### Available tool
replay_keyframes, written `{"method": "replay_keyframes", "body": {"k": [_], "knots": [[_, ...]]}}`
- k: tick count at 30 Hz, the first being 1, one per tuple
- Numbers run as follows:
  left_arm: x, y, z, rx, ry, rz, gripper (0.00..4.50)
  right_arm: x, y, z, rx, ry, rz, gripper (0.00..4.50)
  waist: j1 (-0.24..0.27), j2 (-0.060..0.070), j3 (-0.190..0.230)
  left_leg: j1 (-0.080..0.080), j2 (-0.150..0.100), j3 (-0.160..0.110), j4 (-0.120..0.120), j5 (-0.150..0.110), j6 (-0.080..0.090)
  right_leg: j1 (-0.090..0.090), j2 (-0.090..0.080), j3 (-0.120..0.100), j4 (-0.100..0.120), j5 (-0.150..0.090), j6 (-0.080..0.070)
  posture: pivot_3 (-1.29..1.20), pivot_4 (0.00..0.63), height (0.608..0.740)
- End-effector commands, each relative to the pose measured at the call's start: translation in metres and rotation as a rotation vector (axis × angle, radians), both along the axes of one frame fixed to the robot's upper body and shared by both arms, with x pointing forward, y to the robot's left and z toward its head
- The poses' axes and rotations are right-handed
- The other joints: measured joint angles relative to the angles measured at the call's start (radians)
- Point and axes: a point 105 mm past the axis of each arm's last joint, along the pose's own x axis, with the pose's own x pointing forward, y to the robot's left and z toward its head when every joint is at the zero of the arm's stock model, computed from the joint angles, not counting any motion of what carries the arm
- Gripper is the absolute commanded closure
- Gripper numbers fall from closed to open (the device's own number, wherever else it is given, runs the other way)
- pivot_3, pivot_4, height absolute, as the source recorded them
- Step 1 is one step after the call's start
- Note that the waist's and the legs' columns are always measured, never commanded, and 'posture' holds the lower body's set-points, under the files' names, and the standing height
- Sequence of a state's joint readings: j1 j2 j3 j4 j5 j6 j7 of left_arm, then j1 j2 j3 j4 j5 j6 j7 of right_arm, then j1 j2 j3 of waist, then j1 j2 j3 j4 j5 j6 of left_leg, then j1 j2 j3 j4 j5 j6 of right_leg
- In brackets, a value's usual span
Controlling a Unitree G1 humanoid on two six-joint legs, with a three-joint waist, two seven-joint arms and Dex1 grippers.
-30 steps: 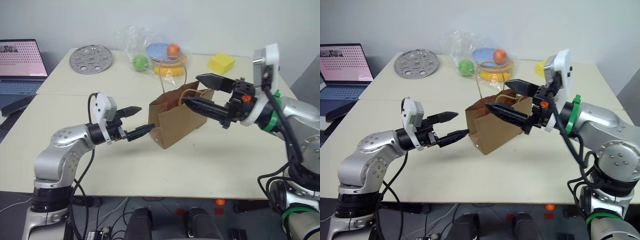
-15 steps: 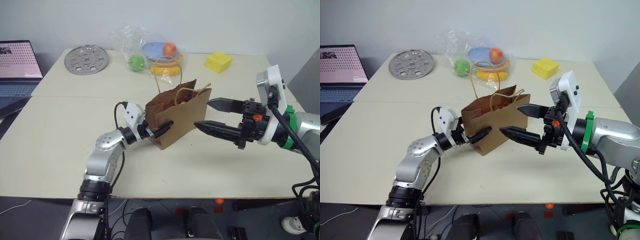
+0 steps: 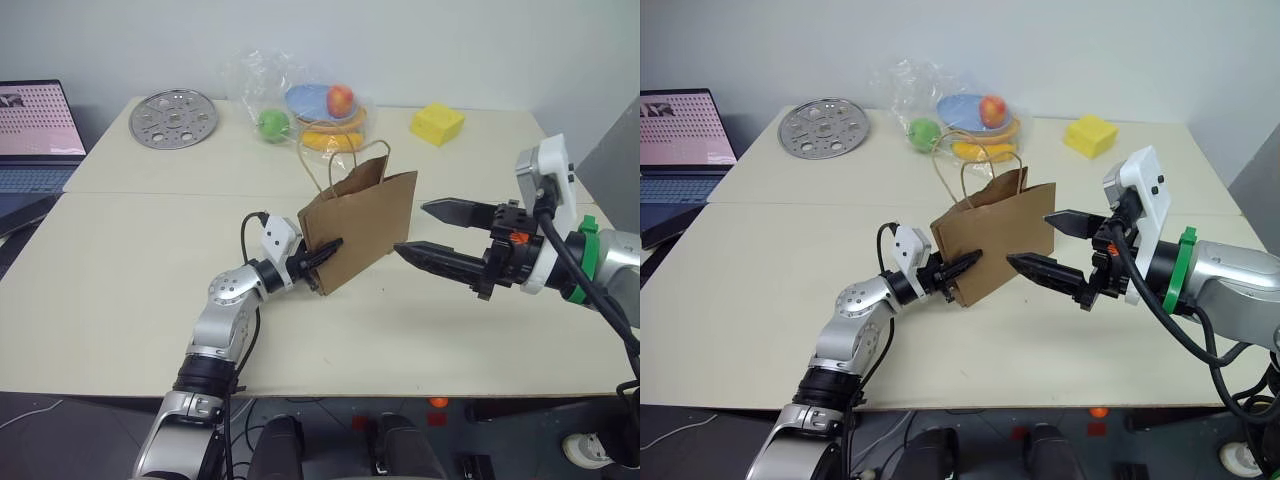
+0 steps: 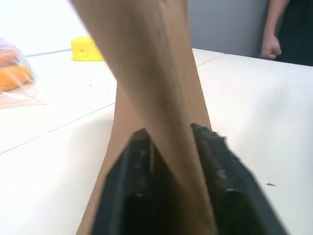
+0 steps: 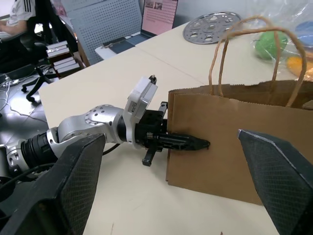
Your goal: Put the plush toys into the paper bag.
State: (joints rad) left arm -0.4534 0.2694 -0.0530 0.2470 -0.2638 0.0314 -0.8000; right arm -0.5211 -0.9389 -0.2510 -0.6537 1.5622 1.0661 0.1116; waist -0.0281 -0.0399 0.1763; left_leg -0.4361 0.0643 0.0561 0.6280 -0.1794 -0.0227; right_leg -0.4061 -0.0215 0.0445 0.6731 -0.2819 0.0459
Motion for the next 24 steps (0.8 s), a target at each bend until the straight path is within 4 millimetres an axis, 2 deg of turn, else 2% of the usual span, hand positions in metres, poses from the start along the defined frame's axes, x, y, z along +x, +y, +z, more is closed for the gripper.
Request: {"method": "replay_keyframes", "body": {"k": [1, 8, 12, 17, 20, 24], "knots": [[0.0, -0.001, 0.016, -0.019, -0.049, -0.027, 4.46, -0.002, -0.001, 0.007, 0.01, -0.038, -0.005, 0.0, 0.0, 0.0, 0.0, 0.0, 0.0, 0.0, 0.0, 0.0, 0.0, 0.0, 0.0, 0.0, 0.0, 0.0, 0.0, 0.0, 0.15, 0.74], [0.004, -0.002, 0.041, -0.08, 0.015, -0.138, 4.46, -0.005, -0.014, 0.012, -0.075, -0.05, 0.003, 0.0, 0.0, 0.0, 0.0, 0.0, 0.0, 0.0, 0.0, 0.0, 0.0, 0.0, 0.0, 0.0, 0.0, 0.0, 0.0, 0.0, 0.15, 0.74], [-0.01, -0.008, 0.063, -0.058, 0.054, -0.418, 4.46, -0.009, -0.028, 0.031, -0.105, -0.035, 0.026, 0.0, 0.0, 0.0, 0.0, -0.001, -0.001, 0.0, 0.0, 0.0, 0.0, 0.0, 0.0, 0.0, -0.001, 0.0, 0.0, 0.0, 0.15, 0.74], [-0.012, -0.008, 0.053, 0.039, 0.119, -0.609, 4.46, -0.021, -0.025, 0.033, -0.133, 0.004, 0.103, 0.0, 0.0, 0.0, 0.0, 0.0, 0.0, 0.0, -0.002, 0.0, 0.0, 0.0, 0.0, -0.001, -0.002, -0.002, -0.003, 0.0, 0.15, 0.74], [-0.01, -0.012, 0.025, 0.105, 0.184, -0.679, 4.46, -0.029, -0.014, 0.023, -0.126, 0.035, 0.149, 0.0, 0.001, 0.0, 0.0, -0.001, -0.001, -0.001, -0.002, 0.0, 0.001, 0.0, 0.0, -0.001, -0.002, -0.002, -0.003, 0.0, 0.15, 0.74], [-0.005, -0.014, 0.009, 0.136, 0.224, -0.7, 4.46, -0.03, -0.013, 0.021, -0.12, 0.044, 0.144, 0.0, -0.001, 0.0, 0.0, -0.003, 0.0, -0.001, -0.002, -0.001, 0.001, -0.001, 0.001, -0.002, -0.007, 0.0, -0.001, 0.0, 0.15, 0.74]]}}
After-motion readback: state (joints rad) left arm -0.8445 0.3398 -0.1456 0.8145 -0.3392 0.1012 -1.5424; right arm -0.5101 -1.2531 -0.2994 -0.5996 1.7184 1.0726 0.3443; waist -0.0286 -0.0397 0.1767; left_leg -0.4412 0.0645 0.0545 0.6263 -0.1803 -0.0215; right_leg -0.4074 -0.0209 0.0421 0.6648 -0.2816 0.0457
